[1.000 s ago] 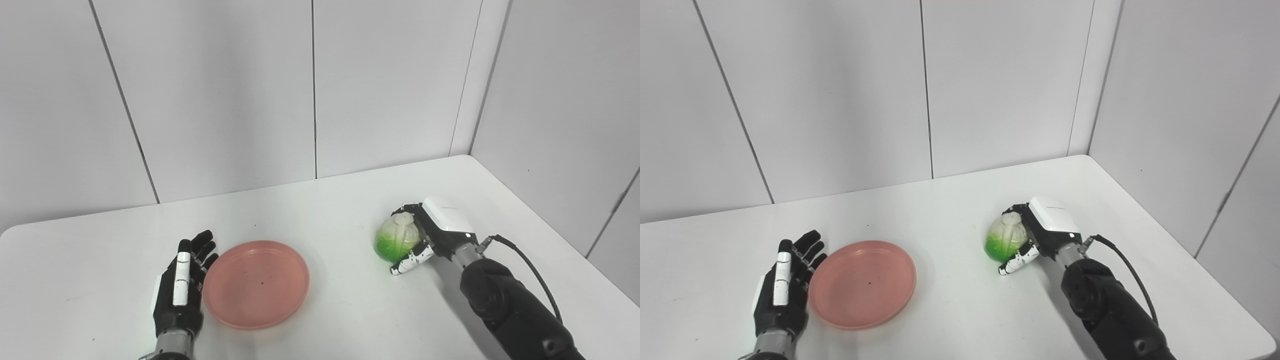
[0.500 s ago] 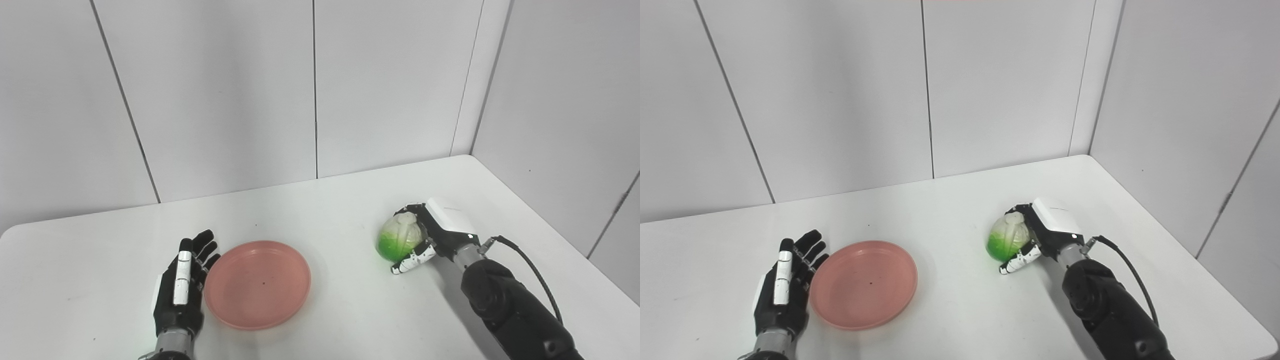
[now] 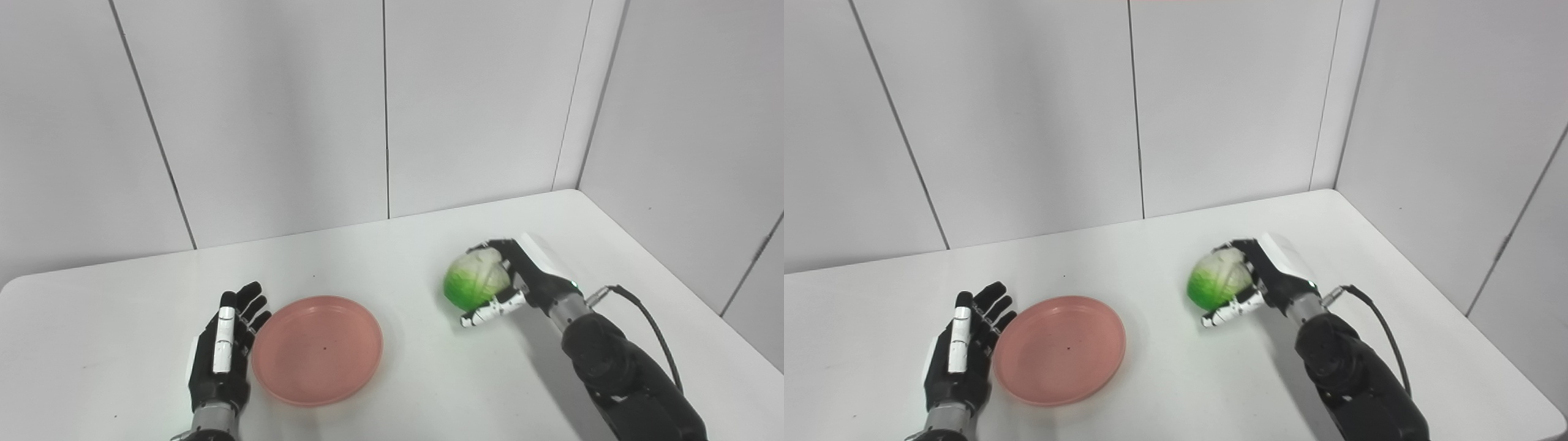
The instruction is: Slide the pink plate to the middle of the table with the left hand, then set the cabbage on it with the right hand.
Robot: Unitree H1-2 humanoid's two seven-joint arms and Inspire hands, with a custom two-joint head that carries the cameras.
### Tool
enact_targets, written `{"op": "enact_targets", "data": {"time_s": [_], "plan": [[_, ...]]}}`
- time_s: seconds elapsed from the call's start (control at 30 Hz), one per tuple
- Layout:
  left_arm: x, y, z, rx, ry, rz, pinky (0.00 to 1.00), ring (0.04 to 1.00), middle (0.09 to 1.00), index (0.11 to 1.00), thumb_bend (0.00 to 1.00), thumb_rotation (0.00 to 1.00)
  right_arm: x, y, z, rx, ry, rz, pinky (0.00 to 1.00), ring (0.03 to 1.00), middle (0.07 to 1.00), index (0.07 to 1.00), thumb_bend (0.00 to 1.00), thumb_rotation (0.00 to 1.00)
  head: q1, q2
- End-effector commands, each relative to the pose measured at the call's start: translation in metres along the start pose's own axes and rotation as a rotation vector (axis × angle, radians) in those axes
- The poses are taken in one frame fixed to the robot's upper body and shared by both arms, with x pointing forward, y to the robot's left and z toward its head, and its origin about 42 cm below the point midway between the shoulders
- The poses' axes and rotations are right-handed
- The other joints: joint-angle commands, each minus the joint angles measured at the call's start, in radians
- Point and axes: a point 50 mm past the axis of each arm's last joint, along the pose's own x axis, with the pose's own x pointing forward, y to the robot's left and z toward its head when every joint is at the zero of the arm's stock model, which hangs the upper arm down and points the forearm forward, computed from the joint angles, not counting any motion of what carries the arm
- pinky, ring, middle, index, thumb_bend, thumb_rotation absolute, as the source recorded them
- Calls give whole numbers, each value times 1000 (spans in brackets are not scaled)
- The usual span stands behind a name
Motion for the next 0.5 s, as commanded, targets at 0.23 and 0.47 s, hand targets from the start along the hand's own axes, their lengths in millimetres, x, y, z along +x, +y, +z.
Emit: {"op": "enact_targets", "data": {"time_s": [0.23, 0.47], "plan": [[-7, -15, -19, 9, 76, 44, 775, 830, 836, 636, 736, 781, 28, -25, 74, 51, -211, -68, 342, 443, 614, 491, 524, 139, 98, 10], [-8, -34, -23, -3, 80, 49, 822, 857, 850, 658, 775, 794, 43, -16, 99, 75, -284, -69, 294, 387, 564, 490, 525, 141, 211, 20]]}}
